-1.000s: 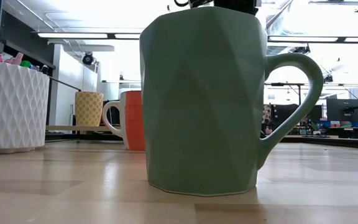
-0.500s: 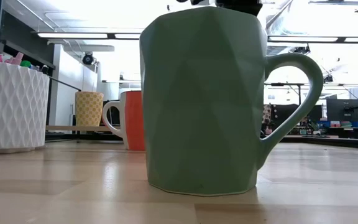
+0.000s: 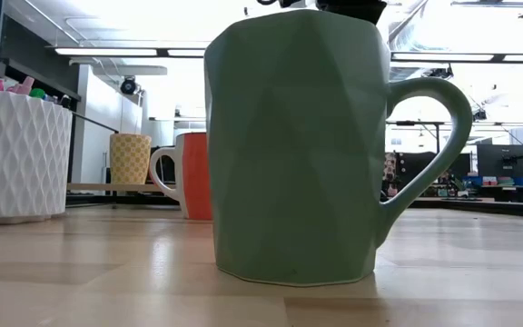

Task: Place coffee mugs
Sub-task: Put the blue patterned mug on the shelf

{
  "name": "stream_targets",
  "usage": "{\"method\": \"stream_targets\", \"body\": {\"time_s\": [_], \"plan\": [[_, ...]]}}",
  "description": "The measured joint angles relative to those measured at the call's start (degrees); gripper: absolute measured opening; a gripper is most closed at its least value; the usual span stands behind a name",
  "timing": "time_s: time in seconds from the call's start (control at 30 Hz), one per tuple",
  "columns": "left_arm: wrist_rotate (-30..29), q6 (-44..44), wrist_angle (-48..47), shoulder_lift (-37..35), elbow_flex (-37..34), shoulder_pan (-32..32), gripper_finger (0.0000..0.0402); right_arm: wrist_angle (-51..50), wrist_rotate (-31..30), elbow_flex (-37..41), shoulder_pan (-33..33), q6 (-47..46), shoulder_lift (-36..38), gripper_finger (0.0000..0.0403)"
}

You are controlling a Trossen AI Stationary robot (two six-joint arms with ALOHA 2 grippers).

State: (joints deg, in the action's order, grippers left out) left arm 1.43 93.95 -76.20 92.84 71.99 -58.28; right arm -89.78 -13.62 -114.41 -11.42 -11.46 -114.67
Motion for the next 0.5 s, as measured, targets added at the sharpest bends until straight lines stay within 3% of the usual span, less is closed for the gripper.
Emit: {"method": "stream_targets", "body": {"time_s": [0.5], "plan": [[-0.4, -2.2, 0.1, 5.2, 0.0, 0.2, 0.0122, 0.7, 0.0, 0.0, 0.0, -1.5, 0.0, 0.0103]]}}
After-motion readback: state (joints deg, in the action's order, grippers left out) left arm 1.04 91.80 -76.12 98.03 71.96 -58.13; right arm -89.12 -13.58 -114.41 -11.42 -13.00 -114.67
